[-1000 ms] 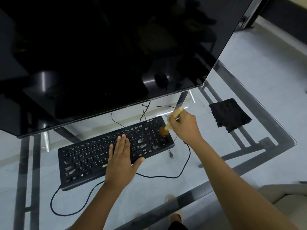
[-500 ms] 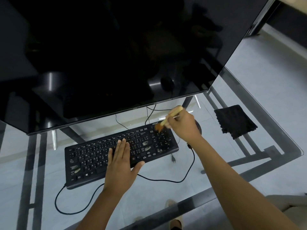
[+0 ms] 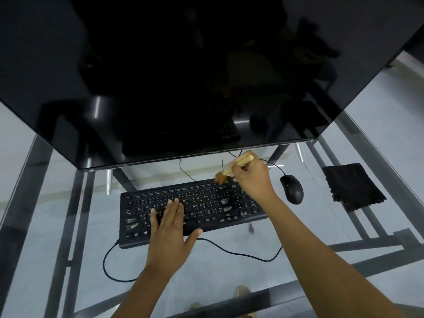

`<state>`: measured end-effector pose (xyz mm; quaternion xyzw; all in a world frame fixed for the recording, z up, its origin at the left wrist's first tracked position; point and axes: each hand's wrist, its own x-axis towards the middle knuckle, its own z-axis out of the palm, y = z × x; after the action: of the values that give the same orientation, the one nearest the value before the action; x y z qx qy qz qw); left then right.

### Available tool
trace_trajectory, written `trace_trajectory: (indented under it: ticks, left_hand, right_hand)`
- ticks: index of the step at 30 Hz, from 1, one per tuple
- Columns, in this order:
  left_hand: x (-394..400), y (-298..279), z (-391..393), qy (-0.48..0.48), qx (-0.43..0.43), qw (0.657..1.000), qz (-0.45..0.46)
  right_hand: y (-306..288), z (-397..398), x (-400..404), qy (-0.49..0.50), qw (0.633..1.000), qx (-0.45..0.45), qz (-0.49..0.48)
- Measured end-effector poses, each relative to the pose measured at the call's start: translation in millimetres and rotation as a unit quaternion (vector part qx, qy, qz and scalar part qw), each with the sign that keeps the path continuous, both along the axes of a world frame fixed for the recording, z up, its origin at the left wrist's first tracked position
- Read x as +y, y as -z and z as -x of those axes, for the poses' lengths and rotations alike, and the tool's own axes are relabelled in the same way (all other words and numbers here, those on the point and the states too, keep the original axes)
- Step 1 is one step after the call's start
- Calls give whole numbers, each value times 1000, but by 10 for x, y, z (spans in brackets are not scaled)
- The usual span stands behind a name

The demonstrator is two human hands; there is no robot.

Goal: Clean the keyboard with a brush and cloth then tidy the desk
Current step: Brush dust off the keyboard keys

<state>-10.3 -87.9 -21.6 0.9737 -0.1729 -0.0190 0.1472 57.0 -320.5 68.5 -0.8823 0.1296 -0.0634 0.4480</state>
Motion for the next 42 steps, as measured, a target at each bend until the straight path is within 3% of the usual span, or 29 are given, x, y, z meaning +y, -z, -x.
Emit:
trace_trajectory:
  ticks: [2, 6, 9, 11, 14, 16, 18, 20, 22, 24, 26, 29, 32, 33, 35, 37, 39, 42]
  left_hand:
    - [26, 11, 1, 3, -3, 1000, -9]
    - [47, -5, -1, 10, -10, 1000, -13]
    - [85, 14, -3, 12, -16, 1000, -16]
    - [97, 31, 13, 12, -17, 1000, -20]
    - [76, 22, 31, 10, -14, 1000, -18]
    - [93, 39, 18, 10, -18, 1000, -17]
    - [112, 50, 11, 11, -21, 1000, -20]
    - [108, 42, 9, 12, -23, 999, -20]
    - [95, 40, 7, 13, -20, 1000, -16]
    - [101, 63, 7, 12, -19, 1000, -12]
    - [110, 79, 12, 11, -15, 1000, -9]
    - [96, 52, 17, 10, -6, 1000, -4]
    - [127, 56, 17, 9, -7, 1000, 16]
    - [155, 56, 26, 3, -12, 999, 30]
    - [227, 31, 52, -20, -28, 997, 67]
    - [332, -7, 82, -59, -49, 991, 106]
    - [490, -18, 102, -110, -63, 983, 136]
    - [734, 58, 149, -175, -57, 971, 149]
  right_hand:
    - [22, 16, 86, -43, 998, 34, 10]
    - [20, 20, 178, -2, 1000, -28, -11]
    - [-12, 17, 272, -91, 992, 65, -55]
    - [25, 54, 352, -104, 994, 28, 8]
    - [14, 87, 383, -38, 998, -44, -38]
    - [-17, 92, 430, -90, 993, 14, -68]
    - [1, 147, 477, -165, 985, 47, 4]
    - [-5, 163, 515, -138, 989, -23, 44]
    - [-14, 171, 486, -105, 993, -46, 1]
    - [-28, 179, 487, -152, 988, 32, -29]
    - [25, 238, 511, -211, 975, 67, 24]
    - [67, 293, 524, -138, 988, -47, 52]
    - [65, 335, 530, -176, 983, 47, -9]
    - [79, 376, 550, -202, 977, 72, 18]
    - [120, 419, 568, -163, 984, 18, 66]
    - [131, 426, 518, -87, 994, -51, 47]
    - [144, 404, 484, -89, 996, -21, 2]
    - [159, 406, 515, -104, 993, -26, 49]
